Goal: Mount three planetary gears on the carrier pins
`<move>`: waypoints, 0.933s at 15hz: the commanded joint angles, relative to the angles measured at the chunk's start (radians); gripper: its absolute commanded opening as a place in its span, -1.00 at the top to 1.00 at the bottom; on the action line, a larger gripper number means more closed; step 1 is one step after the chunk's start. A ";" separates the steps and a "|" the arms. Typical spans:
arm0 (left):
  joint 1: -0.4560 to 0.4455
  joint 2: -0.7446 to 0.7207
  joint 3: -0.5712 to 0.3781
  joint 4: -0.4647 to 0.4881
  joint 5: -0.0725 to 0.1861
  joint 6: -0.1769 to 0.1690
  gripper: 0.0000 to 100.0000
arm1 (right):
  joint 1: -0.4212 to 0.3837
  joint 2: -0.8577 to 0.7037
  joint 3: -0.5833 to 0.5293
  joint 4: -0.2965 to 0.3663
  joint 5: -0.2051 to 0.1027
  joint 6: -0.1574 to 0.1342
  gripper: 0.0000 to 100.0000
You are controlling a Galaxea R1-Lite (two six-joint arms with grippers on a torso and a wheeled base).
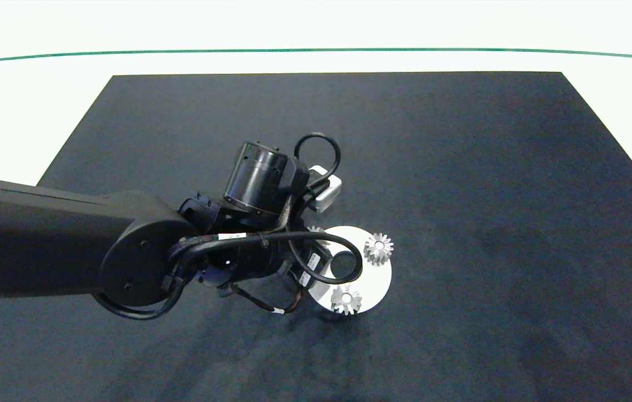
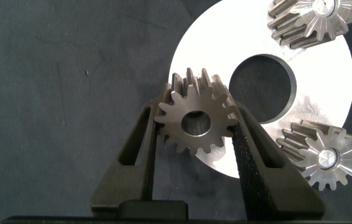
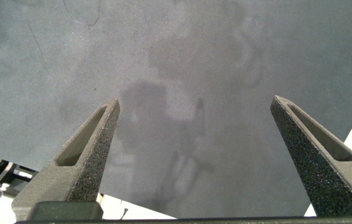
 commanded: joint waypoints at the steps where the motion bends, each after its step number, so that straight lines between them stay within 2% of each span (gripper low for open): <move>1: 0.002 -0.005 -0.002 0.000 0.001 0.001 1.00 | 0.000 0.005 0.001 0.003 -0.001 -0.002 -1.00; 11: -0.001 -0.025 -0.005 0.002 0.002 0.001 1.00 | 0.000 0.007 0.002 0.003 -0.001 -0.002 -1.00; 12: -0.004 -0.024 -0.010 0.003 0.019 0.002 1.00 | 0.000 0.005 0.002 0.003 -0.001 -0.002 -1.00; 14: -0.007 -0.016 -0.026 0.002 0.074 0.009 1.00 | 0.000 0.002 0.001 0.003 -0.001 -0.002 -1.00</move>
